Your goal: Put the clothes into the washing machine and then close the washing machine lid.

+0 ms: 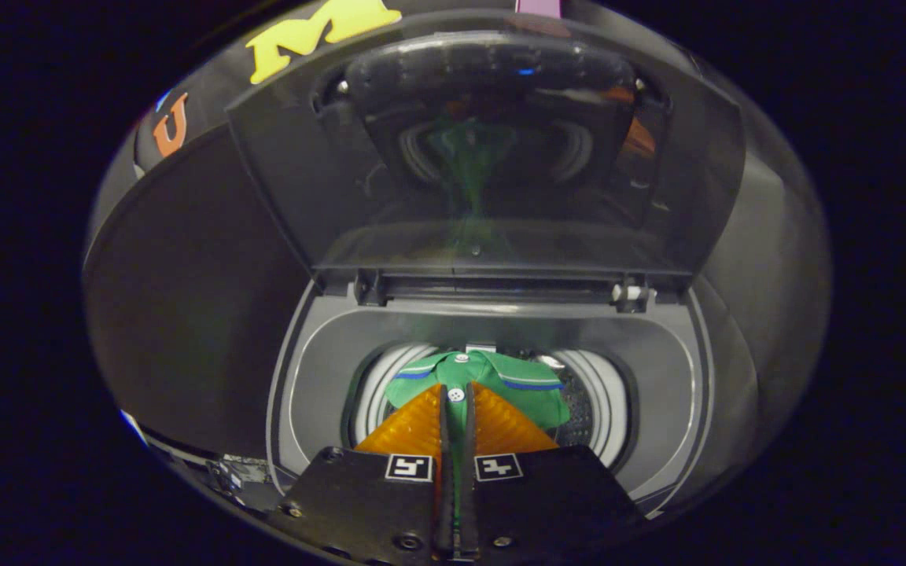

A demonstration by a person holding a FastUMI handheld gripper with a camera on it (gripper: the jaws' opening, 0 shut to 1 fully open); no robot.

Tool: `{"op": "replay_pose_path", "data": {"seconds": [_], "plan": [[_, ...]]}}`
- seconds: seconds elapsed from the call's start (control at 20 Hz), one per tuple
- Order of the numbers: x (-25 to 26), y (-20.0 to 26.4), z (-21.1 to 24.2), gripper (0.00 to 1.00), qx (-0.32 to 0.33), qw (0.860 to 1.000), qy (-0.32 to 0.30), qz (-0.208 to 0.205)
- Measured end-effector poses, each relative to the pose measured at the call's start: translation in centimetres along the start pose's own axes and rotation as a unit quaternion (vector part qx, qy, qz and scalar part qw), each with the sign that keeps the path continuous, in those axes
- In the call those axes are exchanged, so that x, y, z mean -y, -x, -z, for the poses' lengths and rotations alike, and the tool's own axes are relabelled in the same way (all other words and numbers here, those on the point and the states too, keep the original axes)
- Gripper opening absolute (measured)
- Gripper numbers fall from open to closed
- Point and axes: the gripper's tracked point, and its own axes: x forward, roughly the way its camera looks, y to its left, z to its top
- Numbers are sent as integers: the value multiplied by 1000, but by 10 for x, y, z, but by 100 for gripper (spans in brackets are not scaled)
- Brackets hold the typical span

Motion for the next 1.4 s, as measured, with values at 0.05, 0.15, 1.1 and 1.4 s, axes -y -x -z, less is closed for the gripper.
{"op": "replay_pose_path", "data": {"seconds": [0.05, 0.15, 1.1, 1.4], "plan": [[3, -5, 3, 6, -7, 1000, -1, 9], [10, -12, 12, 7, -27, 999, -13, 29], [14, 7, 34, 61, -37, 997, -32, 54], [20, 25, 14, 60, 13, 997, -2, 72]]}}
